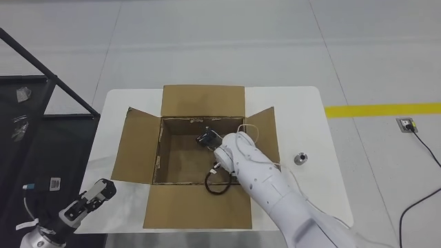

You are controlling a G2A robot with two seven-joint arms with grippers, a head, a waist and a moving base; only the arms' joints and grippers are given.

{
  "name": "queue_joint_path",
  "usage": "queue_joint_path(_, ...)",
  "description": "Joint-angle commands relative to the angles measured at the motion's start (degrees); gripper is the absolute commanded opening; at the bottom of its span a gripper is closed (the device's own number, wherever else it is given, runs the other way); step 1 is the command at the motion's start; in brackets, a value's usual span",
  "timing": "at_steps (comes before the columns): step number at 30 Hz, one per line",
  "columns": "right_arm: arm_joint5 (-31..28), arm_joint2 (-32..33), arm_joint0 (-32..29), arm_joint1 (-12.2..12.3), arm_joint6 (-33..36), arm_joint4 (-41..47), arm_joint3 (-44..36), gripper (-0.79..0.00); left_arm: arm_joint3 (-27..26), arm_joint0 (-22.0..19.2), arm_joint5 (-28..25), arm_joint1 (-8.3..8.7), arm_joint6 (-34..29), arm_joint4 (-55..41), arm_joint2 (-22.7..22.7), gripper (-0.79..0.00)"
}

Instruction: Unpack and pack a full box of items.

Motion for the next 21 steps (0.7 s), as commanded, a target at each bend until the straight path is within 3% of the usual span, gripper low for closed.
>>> queue_joint_path(1, 0.1, 0.2, 0.2, -0.1, -0.5, 0.3, 0.6, -0.570, 0.0, 0.0, 0.0, 0.02, 0.0, 0.0, 0.0, 0.000)
queue_joint_path(11, 0.7, 1.0, 1.0, -0.8, -4.4, 1.5, 1.8, -0.579, 0.2, -0.1, -0.2, 0.15, -0.1, -0.3, -0.2, 0.000)
queue_joint_path(17, -0.1, 1.3, 1.2, -0.8, -4.4, 1.7, 1.3, -0.459, 0.3, 0.0, -0.3, 0.22, -0.2, -0.5, -0.3, 0.000)
queue_joint_path(21, 0.0, 1.6, 0.9, -0.8, -5.2, 1.6, 0.6, -0.449, 0.3, -0.1, -0.4, 0.23, -0.1, -0.5, -0.1, 0.000)
